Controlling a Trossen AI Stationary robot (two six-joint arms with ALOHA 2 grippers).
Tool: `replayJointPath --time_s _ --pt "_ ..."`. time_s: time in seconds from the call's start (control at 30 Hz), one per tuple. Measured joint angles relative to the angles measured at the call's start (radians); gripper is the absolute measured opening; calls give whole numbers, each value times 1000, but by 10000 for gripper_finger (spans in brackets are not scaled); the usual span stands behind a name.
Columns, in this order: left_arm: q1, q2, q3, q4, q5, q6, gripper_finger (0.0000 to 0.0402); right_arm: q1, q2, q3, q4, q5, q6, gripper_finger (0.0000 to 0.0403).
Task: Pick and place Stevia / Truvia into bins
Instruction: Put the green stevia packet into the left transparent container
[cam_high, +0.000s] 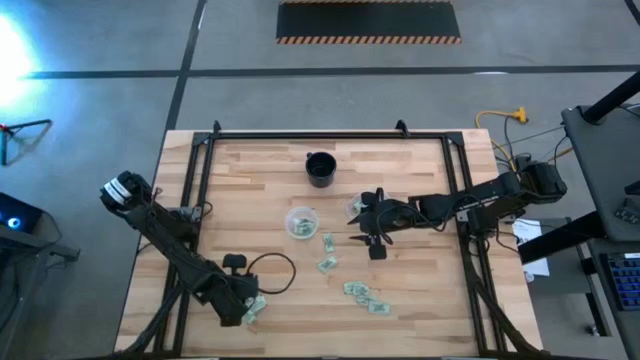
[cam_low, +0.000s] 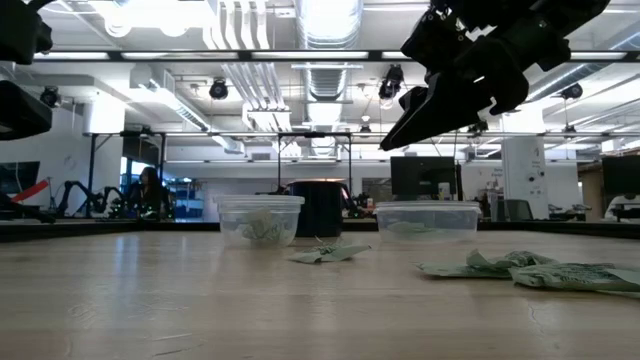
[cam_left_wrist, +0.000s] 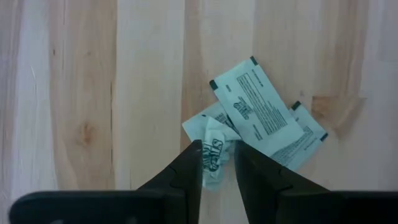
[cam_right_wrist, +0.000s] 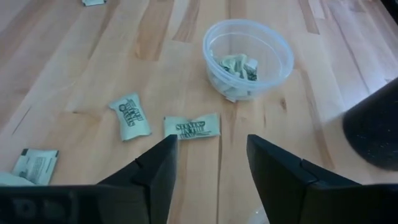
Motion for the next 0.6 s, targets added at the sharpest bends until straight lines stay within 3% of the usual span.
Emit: replayJointPath --time_s 0.23,0.6 --pt "-1 23 0 0 1 3 110 0 0 0 2 1 0 191" --pt "-1 67 -1 1 5 56 109 0 0 0 2 2 9 192"
